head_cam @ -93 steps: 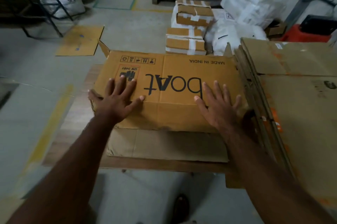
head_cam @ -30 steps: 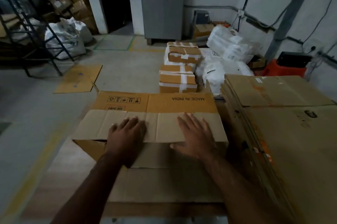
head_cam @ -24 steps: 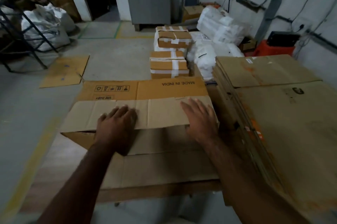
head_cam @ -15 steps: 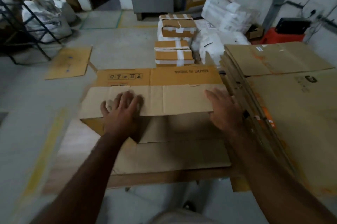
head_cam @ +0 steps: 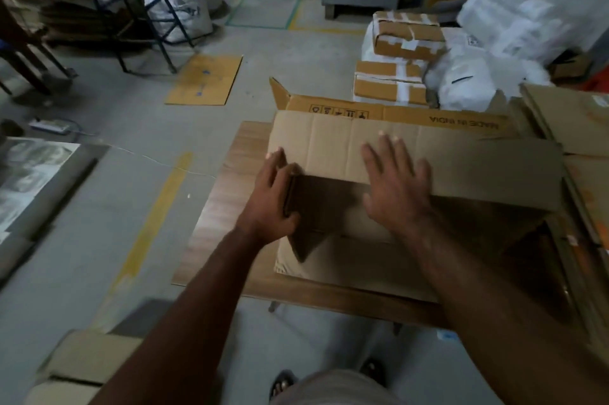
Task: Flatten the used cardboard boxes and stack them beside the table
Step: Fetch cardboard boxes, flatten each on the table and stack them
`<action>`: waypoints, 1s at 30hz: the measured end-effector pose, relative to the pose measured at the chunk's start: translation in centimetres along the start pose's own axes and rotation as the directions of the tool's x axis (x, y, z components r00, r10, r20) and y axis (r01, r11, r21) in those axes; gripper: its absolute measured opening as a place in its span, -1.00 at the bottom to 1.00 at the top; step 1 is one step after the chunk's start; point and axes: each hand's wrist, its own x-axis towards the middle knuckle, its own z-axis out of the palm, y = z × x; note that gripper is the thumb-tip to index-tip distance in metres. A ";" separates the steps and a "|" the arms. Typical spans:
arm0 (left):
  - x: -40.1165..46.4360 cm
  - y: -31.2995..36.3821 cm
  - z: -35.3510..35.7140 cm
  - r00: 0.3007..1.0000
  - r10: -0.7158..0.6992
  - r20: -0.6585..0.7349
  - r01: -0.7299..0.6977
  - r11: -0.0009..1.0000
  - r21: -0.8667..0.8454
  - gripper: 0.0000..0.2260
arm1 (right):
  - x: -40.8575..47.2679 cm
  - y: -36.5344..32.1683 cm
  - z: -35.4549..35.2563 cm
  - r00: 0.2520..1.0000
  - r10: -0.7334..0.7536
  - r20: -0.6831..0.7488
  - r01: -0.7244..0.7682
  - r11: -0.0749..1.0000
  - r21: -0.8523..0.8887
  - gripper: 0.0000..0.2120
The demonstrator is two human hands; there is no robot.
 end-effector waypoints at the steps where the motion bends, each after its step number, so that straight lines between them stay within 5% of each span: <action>1: -0.2 -0.2 -0.3 0.999 0.037 0.038 -0.036 0.999 -0.025 -0.17 | 0.5 -1.3 -0.4 1.000 -0.007 0.018 0.007 1.000 0.007 -0.04; 5: -0.9 -1.7 -2.8 0.988 -0.010 0.154 0.018 0.999 -0.050 -0.19 | 1.7 -2.7 -1.2 0.990 0.065 0.122 -0.066 0.998 0.005 -0.17; 12: 0.4 -6.3 -7.1 0.946 -0.292 0.139 0.242 0.924 0.297 -0.51 | 0.7 -1.7 -0.6 0.977 0.121 0.178 -0.115 0.992 -0.045 -0.22; 17: 3.0 -1.8 -5.3 0.951 -0.286 0.121 0.194 0.852 0.486 -0.52 | 0.6 -2.1 -0.8 0.980 0.093 0.177 -0.094 0.996 -0.001 -0.24; 21: 4.4 -0.9 -3.8 0.943 -0.333 0.005 0.313 0.890 0.330 -0.77 | 1.6 -3.7 -0.7 0.980 0.067 0.187 -0.090 0.989 0.115 -0.27; 25: 3.6 -5.4 -5.4 0.885 -0.466 0.013 0.465 0.884 0.035 -0.75 | 2.3 -4.4 -0.2 0.984 0.027 0.175 -0.061 0.980 0.188 -0.25; 30: -1.2 -11.1 -6.7 0.731 -0.661 0.172 0.650 0.595 -0.473 -0.86 | 2.2 -9.5 2.4 0.987 -0.099 0.124 0.063 0.962 0.266 -0.37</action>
